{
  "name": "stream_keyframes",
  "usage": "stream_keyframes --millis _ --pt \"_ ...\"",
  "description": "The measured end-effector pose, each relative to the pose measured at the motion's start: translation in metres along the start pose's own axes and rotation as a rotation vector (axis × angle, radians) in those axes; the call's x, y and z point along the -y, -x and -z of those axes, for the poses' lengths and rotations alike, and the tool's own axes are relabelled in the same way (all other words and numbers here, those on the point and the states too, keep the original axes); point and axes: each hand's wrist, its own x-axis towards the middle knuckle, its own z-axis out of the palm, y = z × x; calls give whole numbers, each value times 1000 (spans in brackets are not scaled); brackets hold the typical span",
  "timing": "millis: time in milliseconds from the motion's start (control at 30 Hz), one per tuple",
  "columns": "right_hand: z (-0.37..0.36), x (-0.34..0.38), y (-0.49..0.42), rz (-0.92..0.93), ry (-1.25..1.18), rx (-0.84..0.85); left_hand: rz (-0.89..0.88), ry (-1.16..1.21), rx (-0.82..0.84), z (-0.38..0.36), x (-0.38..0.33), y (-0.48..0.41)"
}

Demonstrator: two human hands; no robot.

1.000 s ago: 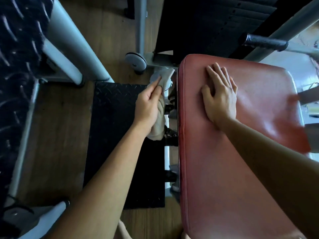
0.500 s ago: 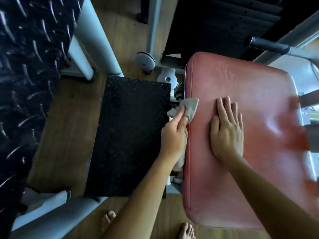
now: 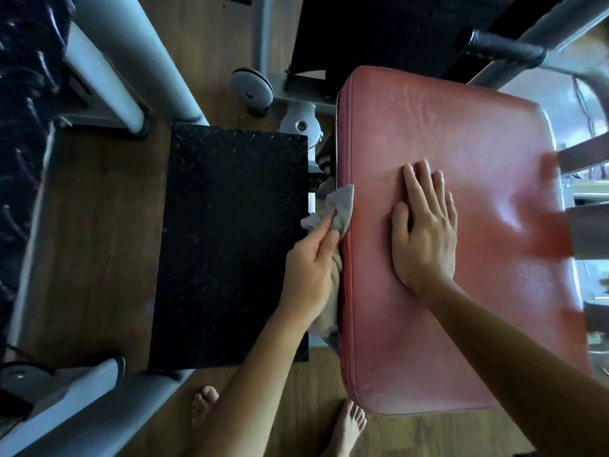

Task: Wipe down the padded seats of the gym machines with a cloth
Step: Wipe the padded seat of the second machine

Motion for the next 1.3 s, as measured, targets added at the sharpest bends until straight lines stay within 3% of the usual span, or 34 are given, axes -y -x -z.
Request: stream_keyframes --millis 200,433,633,900,1200,1300 --pt "0 0 -1 2 -6 1 -75 -33 -62 4 -28 -96" --pt "0 2 -1 -5 -6 -4 -46 -8 -51 -2 -6 -17" --pt "-1 0 -1 -2 -5 1 -67 -111 -113 -1 -34 -101" --pt "-1 1 -2 -1 -13 2 -131 -43 -47 -3 -21 -26" --pt "0 0 -2 9 12 3 -84 -130 -100 -1 -30 -91" --pt "0 0 -2 9 15 8 -38 -123 -95 -2 -24 -71"
